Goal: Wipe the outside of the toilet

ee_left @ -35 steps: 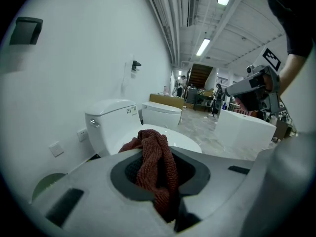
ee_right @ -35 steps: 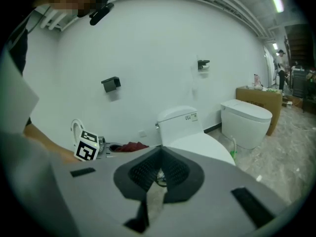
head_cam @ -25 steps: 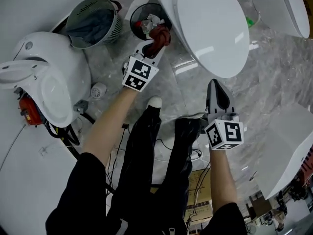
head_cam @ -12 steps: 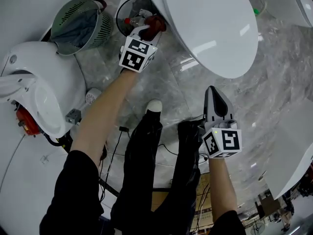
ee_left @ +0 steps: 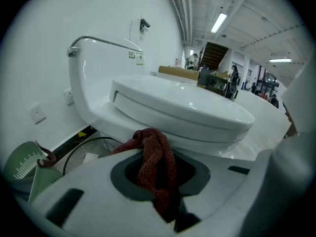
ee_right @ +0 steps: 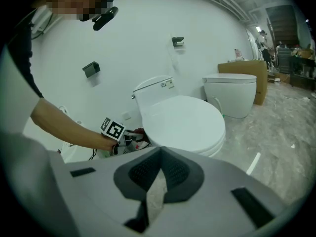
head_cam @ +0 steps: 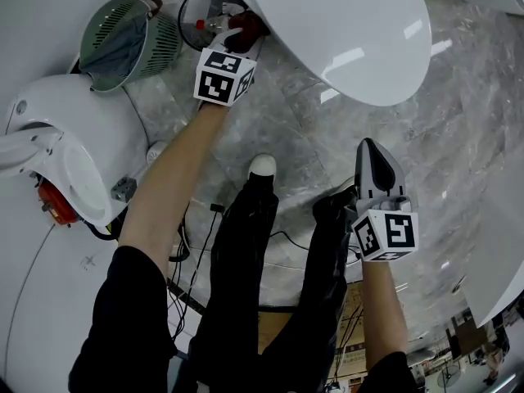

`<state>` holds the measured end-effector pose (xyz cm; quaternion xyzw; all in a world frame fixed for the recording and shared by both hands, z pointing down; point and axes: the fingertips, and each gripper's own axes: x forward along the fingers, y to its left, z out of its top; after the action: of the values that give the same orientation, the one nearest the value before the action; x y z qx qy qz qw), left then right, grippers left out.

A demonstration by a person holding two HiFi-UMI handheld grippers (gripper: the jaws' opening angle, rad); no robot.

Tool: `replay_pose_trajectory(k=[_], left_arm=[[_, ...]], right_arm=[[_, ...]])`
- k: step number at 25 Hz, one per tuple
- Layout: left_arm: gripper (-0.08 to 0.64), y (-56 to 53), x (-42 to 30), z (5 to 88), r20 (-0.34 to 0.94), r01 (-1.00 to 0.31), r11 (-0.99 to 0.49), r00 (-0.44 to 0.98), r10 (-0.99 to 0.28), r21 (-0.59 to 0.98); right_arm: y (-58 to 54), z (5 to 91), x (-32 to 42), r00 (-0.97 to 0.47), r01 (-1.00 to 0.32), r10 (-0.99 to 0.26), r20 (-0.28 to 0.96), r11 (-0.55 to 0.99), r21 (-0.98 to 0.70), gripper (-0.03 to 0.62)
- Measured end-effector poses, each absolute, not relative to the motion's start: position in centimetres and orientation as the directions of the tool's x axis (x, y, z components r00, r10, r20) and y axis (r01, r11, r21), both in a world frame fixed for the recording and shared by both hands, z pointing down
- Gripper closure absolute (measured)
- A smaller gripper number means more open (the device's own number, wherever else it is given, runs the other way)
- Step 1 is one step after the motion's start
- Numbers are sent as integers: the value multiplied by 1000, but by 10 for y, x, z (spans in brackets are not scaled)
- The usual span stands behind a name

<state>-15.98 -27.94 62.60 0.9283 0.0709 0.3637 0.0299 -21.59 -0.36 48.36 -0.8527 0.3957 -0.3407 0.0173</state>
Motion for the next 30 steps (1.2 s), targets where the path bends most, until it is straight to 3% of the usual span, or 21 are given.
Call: replay_pose_trajectory(k=[30], left_arm=[[488, -120, -201, 625, 721, 145, -979, 662, 203, 143]], right_arm=[[88, 488, -196, 415, -665, -727, 548, -653, -363, 589]])
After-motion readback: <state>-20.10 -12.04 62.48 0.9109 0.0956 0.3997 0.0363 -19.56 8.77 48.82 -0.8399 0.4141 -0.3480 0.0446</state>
